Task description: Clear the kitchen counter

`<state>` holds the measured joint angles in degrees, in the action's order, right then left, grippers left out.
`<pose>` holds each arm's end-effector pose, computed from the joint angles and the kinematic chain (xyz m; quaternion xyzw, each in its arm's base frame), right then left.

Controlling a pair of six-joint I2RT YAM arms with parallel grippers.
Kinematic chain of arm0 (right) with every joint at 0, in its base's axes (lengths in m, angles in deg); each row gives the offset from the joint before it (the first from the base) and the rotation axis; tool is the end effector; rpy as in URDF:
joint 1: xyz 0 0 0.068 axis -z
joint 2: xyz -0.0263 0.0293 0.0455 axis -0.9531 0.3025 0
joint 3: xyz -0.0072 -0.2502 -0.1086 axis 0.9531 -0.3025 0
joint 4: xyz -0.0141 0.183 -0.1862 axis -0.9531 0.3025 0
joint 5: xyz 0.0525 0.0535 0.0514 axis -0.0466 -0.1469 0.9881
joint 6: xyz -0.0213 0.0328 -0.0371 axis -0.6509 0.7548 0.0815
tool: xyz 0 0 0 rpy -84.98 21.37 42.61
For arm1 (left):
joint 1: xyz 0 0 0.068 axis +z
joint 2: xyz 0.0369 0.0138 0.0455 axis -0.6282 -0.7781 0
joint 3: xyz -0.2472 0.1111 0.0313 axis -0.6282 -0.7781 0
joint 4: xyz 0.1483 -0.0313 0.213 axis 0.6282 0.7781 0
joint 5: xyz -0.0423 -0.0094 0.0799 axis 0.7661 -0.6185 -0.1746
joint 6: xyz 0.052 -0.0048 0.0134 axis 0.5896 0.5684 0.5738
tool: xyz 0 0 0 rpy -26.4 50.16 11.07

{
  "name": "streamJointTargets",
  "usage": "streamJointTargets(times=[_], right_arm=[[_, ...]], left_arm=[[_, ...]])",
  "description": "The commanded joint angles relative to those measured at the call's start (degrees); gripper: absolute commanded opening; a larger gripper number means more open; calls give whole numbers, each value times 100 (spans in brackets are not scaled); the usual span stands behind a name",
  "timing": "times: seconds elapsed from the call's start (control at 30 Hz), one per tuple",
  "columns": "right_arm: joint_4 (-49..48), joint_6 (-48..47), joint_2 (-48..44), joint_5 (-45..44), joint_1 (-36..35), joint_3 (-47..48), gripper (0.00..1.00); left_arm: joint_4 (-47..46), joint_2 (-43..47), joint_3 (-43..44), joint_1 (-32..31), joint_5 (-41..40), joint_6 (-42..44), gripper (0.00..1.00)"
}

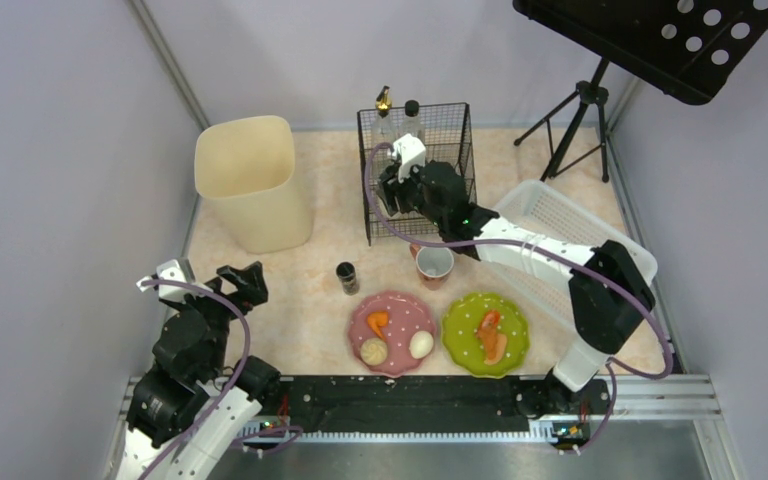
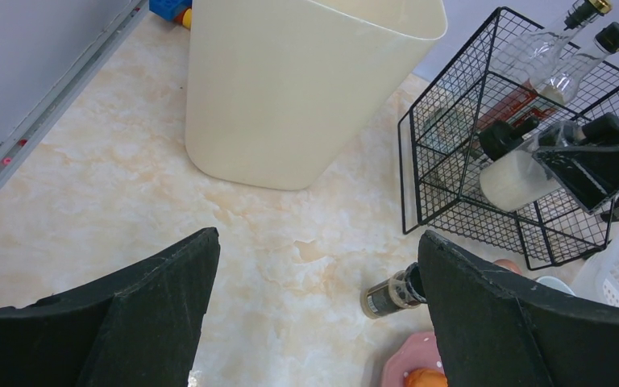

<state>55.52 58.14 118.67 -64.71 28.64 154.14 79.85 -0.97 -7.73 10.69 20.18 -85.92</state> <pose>0.2874 0.2696 0.3026 -0.2715 0.7229 0.1794 0.6095 0.0328 0.0051 0.3240 -0.1938 0.7241 -0.1005 0.6542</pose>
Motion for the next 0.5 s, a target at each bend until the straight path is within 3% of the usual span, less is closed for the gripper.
streamJointTargets(times=[0.0, 0.47], right_arm=[[-887, 242, 122, -71, 108, 18, 18], [-980, 702, 808, -8, 165, 41, 18]], left_arm=[[-193, -99, 18, 19, 25, 28, 97], [-191, -94, 13, 18, 25, 28, 97]])
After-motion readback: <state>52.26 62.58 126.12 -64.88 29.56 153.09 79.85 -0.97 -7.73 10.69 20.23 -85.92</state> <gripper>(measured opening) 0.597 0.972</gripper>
